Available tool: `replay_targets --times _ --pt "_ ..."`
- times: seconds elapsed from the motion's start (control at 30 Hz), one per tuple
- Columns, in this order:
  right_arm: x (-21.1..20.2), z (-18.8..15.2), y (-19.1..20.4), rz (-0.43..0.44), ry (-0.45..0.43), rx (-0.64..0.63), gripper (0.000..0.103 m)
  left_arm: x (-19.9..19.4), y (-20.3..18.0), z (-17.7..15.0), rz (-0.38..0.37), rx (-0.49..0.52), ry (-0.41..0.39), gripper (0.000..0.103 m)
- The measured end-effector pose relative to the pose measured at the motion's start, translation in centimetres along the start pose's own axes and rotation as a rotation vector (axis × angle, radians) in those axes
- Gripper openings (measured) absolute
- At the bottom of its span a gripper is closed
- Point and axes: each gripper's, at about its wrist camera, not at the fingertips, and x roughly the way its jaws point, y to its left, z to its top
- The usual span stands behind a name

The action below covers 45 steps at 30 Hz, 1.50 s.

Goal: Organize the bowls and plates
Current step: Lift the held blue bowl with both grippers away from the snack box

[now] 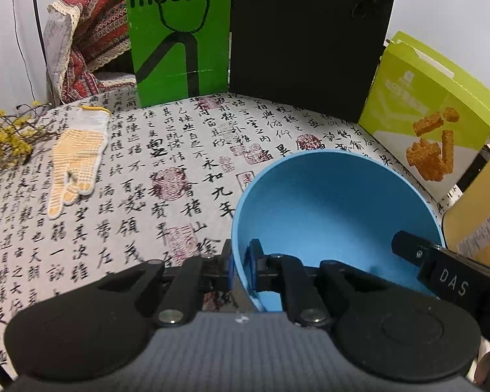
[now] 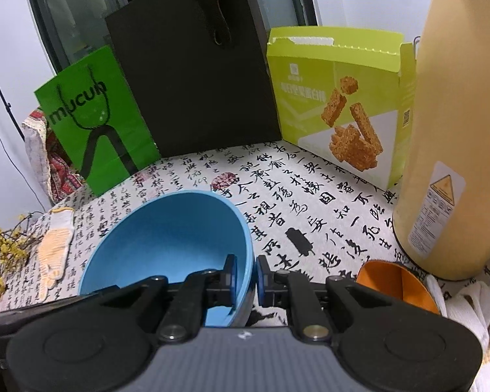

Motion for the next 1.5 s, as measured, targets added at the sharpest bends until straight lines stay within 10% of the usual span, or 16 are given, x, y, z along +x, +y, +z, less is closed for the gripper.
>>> replay_targets --times 1.5 --pt "-13.9 -8.8 9.7 0.087 -0.063 -0.064 0.011 -14.9 10.7 -8.4 0.051 0.000 -0.096 0.011"
